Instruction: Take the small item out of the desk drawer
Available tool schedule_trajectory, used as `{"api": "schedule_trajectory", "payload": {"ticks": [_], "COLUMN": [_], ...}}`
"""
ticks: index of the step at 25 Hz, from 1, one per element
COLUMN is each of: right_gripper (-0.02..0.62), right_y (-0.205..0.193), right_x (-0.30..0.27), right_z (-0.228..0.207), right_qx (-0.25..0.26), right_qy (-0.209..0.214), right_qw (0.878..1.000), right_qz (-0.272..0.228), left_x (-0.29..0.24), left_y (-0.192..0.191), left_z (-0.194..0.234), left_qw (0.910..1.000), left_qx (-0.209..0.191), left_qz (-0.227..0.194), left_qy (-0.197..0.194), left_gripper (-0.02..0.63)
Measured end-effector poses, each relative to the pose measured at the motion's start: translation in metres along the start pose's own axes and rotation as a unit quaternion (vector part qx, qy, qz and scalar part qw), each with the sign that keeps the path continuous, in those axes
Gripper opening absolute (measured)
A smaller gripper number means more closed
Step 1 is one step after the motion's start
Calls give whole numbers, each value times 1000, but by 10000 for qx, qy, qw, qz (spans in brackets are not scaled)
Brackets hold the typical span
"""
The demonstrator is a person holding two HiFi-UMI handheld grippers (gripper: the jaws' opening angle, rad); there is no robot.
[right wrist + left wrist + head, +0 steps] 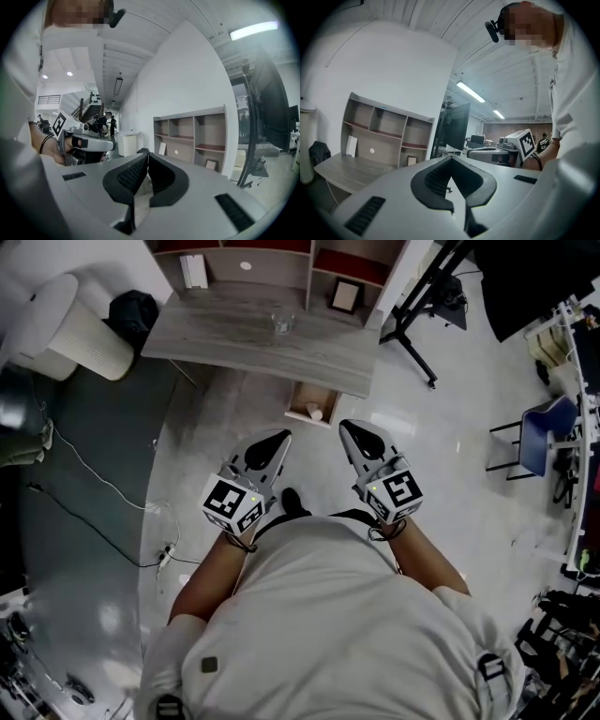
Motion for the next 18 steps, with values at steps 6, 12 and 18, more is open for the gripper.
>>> {"api": "schedule_trajectory", "payload": {"ticks": [6, 12, 18], "right_gripper": [21, 21, 23], "right_y": [-1, -11, -25], "right_x": [-15, -20, -25], "right_z": [7, 3, -7], "right_qx": [-182, -326, -468], "right_qy": [-277, -369, -381], "right_qw": [9994, 9983, 9970], "right_qz": [135, 304, 493], "left_x": [8, 8, 5], "left_y": [5, 0, -4], "left_z": [23, 33, 37], "left_qw": [9998, 9999, 9999], "left_qx": [-155, -98, -71], "left_qz": [26, 74, 139], "left_qy": [-111, -103, -39], "left_gripper": [15, 15, 15]}}
Point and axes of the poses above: the fingertips, and each gripper's own axes: x backward along the fingers, z to its left, y out of its top, the point moved 6 cm from there along x, backward along the fingers, and after that the axes turned 13 degrees about z, right-handed, at the moved point
